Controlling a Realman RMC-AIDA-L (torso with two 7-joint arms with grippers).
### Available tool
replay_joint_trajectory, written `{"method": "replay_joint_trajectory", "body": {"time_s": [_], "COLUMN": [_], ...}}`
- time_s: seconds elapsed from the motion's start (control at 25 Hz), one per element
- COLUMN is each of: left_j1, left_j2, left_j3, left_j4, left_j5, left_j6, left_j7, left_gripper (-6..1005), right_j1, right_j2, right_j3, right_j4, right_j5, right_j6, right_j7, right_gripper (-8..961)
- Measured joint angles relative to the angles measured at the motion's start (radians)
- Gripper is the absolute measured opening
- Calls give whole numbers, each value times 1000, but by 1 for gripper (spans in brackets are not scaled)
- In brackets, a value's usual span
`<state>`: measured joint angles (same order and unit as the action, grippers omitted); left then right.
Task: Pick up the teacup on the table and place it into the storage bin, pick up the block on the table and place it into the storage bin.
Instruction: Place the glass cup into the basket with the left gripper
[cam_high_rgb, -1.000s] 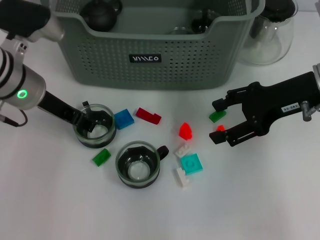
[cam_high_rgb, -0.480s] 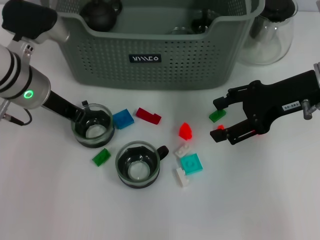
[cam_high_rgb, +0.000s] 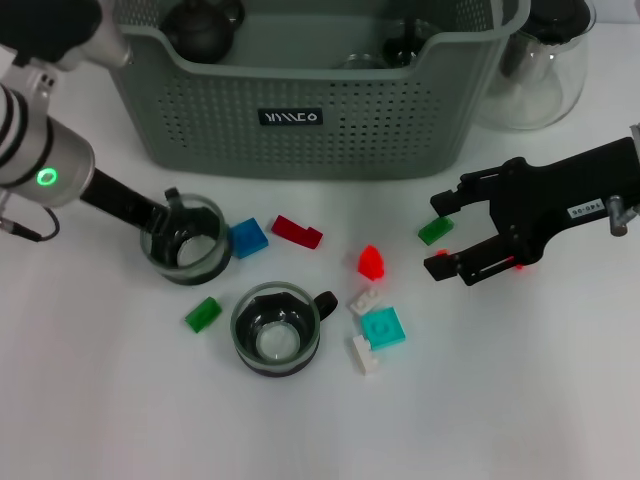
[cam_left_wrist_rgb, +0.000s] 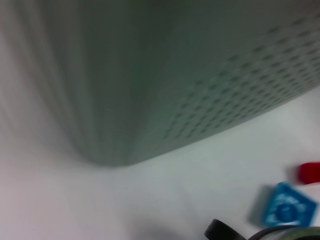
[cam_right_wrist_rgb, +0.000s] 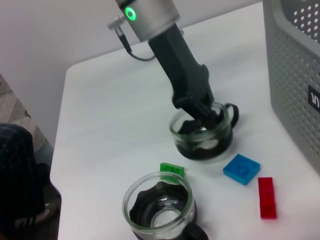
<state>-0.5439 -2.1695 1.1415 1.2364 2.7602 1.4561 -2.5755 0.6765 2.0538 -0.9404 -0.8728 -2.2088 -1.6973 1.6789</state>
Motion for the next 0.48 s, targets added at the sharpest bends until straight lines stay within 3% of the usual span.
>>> {"method": "replay_joint_trajectory", "body": {"time_s": [0.2,0.48], "left_j1": [41,40], "left_j2": [3,11], "left_j3": [-29,-206], "left_j4": [159,231], "left_j5": [-133,-448], "left_j6": [126,286], "left_j7": [17,124], "left_gripper": [58,57], "right_j1": [0,-10], "right_j2": [-12,-36], "right_j3": [1,8], "right_j4": [2,2], "right_j5": [-27,-88], "right_j6": [-8,-26], "right_j7": [6,10], "right_gripper": [928,928]}}
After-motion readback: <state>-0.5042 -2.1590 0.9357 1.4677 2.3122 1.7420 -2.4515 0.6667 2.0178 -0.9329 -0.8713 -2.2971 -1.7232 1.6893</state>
